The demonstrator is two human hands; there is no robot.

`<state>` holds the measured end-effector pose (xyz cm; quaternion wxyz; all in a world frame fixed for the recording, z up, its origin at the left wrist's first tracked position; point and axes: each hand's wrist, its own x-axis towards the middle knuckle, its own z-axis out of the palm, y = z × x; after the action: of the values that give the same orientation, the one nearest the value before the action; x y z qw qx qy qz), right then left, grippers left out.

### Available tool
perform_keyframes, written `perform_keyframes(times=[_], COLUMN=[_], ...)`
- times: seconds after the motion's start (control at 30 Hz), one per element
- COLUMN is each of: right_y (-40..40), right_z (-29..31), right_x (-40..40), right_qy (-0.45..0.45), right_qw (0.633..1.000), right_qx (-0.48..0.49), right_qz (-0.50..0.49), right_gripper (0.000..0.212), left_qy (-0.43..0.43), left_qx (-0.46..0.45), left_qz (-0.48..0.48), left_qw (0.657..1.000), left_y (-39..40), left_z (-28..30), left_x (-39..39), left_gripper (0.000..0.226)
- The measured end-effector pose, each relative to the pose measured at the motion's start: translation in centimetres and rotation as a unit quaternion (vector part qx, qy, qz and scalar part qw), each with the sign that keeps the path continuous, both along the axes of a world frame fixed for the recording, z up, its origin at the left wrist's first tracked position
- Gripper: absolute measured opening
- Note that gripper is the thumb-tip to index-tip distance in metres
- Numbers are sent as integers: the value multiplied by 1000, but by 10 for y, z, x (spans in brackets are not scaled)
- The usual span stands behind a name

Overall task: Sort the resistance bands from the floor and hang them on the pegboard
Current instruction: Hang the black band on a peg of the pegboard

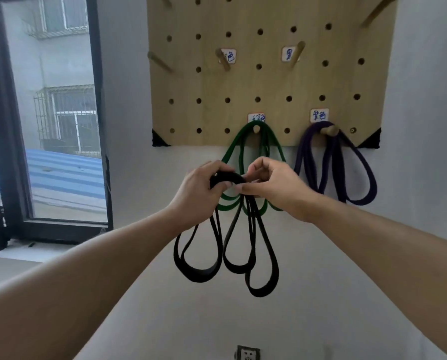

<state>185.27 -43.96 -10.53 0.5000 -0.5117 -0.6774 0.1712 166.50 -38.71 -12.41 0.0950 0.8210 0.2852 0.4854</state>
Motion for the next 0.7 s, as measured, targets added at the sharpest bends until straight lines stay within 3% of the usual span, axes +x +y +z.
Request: perform_keyframes(times=[0.2,0.37,0.5,0.7], right_y=[-1,0,0,-8], right_z=[29,55,81,115], right_x=[6,11,18,24], right_qy=[32,7,69,137], right_qw=[997,999,997,985], right_qx=[65,28,2,101], right_qz=[-31,-21,18,-12], right_gripper=[27,31,36,28], left_qy=[-3,-24,-33,-62], left_qx=[0,8,19,64], left_qz=[-34,-34,-32,-17], left_qw=[999,999,999,996], left_y=[8,10,8,2], left_z=[35,65,88,117], left_x=[10,15,23,40], left_gripper=[25,20,18,32])
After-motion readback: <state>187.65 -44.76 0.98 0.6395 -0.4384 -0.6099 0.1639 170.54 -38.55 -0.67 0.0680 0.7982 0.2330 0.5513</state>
